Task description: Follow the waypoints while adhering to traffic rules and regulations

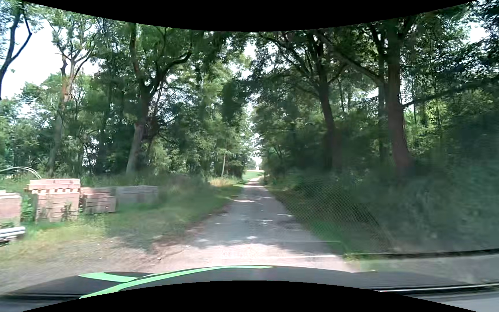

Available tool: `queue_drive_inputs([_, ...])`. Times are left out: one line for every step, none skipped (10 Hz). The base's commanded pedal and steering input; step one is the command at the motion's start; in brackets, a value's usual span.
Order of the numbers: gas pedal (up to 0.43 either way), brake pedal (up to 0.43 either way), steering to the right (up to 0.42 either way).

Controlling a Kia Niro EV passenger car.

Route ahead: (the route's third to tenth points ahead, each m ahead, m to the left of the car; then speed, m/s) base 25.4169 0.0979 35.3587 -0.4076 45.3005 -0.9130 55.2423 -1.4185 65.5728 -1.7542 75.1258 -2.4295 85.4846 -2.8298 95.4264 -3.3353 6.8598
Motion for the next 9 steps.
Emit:
queue_drive_inputs([0.039, 0.0, 0.009])
queue_drive_inputs([0.039, 0.0, 0.009])
queue_drive_inputs([0.047, 0.0, 0.009])
queue_drive_inputs([0.047, 0.0, 0.009])
queue_drive_inputs([0.11, 0.0, 0.008])
queue_drive_inputs([0.11, 0.0, 0.007])
queue_drive_inputs([0.11, 0.0, 0.008])
queue_drive_inputs([0.11, 0.0, 0.009])
queue_drive_inputs([0.11, 0.0, 0.009])
